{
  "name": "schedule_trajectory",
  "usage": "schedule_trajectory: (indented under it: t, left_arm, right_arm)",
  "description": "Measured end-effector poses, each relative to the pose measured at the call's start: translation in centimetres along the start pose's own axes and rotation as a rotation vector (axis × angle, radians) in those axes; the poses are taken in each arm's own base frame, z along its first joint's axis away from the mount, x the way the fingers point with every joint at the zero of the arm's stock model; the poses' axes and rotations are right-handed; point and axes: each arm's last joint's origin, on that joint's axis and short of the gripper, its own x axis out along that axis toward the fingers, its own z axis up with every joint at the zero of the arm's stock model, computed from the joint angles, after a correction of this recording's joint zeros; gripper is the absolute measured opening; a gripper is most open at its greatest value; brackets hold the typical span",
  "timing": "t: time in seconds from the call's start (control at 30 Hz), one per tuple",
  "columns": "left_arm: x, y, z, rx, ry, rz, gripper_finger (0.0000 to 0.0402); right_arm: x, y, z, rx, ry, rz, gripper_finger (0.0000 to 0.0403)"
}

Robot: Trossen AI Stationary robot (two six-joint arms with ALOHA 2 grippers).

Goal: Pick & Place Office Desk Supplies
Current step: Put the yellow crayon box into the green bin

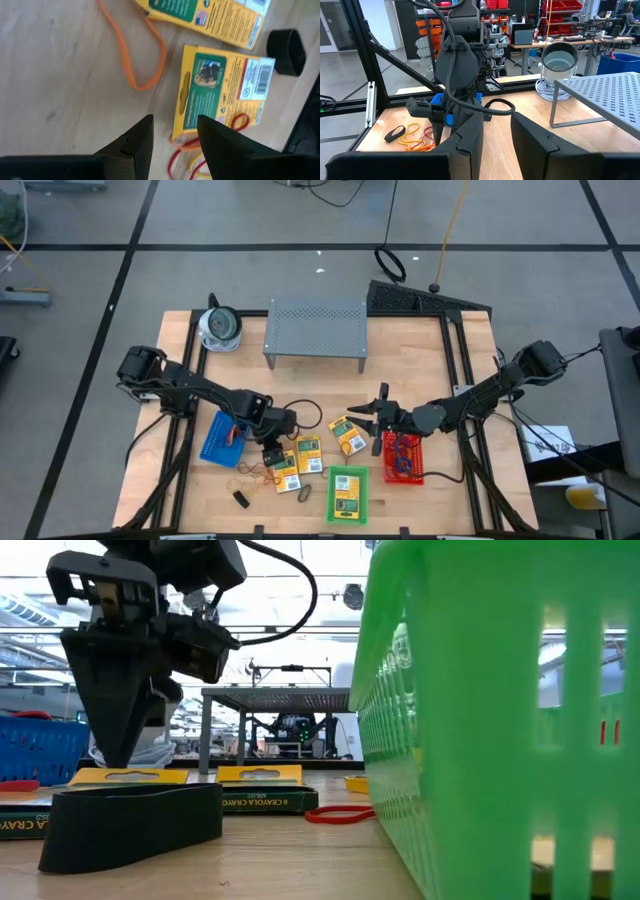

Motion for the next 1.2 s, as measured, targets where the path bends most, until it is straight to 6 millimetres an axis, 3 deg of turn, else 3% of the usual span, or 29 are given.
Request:
schedule_trajectory:
  t: [0.4, 0.67, 0.87, 0.97, 1.2]
  left_arm:
    - [0.4, 0.2, 0.0, -0.010, -0.032, -0.030, 0.0159]
    - [2.8, 0.1, 0.5, 0.004, -0.001, -0.085, 0.0159]
    - [3.4, 0.3, 0.6, -0.008, 0.006, -0.082, 0.0153]
    - [3.2, 0.2, 0.6, -0.005, -0.001, -0.081, 0.0124]
    - [3.3, 0.2, 0.8, 0.003, -0.006, -0.098, 0.0011]
  right_arm:
    - [0.0, 0.0, 0.0, 0.000, 0.000, 0.000, 0.0089]
    - [0.0, 0.0, 0.0, 0.000, 0.000, 0.000, 0.0089]
    - [0.0, 0.0, 0.0, 0.000, 0.000, 0.000, 0.0089]
    - [0.0, 0.0, 0.0, 0.000, 0.000, 0.000, 0.0089]
    - [0.0, 0.0, 0.0, 0.000, 0.000, -0.001, 0.0089]
